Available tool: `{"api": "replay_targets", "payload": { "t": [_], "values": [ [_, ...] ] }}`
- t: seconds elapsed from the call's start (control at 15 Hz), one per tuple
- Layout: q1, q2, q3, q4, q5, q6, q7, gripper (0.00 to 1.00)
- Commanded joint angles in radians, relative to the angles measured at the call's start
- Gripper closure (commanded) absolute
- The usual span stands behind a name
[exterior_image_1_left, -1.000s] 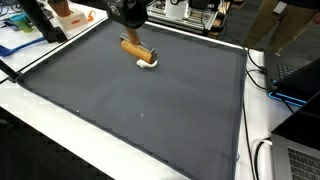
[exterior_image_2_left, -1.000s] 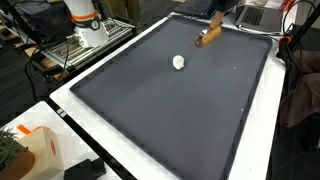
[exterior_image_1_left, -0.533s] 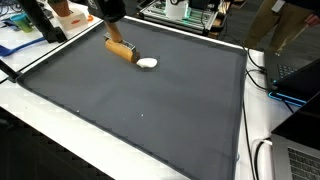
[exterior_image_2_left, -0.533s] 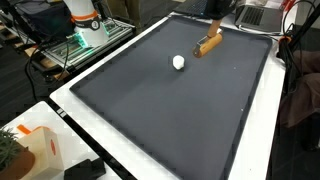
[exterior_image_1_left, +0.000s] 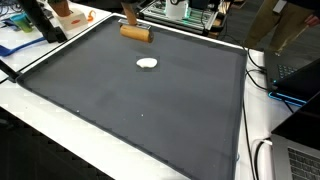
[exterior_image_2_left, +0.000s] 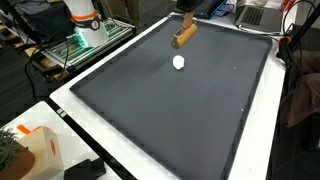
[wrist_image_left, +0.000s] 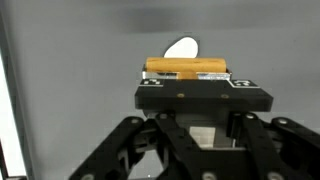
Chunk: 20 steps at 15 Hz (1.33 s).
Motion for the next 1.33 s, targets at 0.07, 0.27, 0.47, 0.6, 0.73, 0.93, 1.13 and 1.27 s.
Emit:
{"api": "replay_targets", "payload": {
  "t": [0.07, 0.27, 0.47, 0.6, 0.73, 0.93, 1.13, 1.27],
  "values": [
    [0.006, -0.070, -0.009, -0.095, 0.007, 0.008, -0.019, 0.52],
    [0.004, -0.148, -0.012, -0.194, 0.019, 0.032, -0.028, 0.52],
    [0.003, -0.175, -0.013, -0.231, 0.023, 0.061, -0.030, 0.77],
    [0.002, -0.214, -0.015, -0.288, 0.018, 0.132, -0.011, 0.77],
    [0.001, -0.233, -0.016, -0.325, 0.028, 0.209, -0.010, 0.77],
    [0.002, -0.252, -0.016, -0.371, 0.026, 0.296, 0.001, 0.77],
    [0.002, -0.278, -0.016, -0.420, 0.031, 0.372, 0.009, 0.77],
    [0.002, -0.290, -0.016, -0.444, 0.033, 0.404, 0.009, 0.77]
  ]
}}
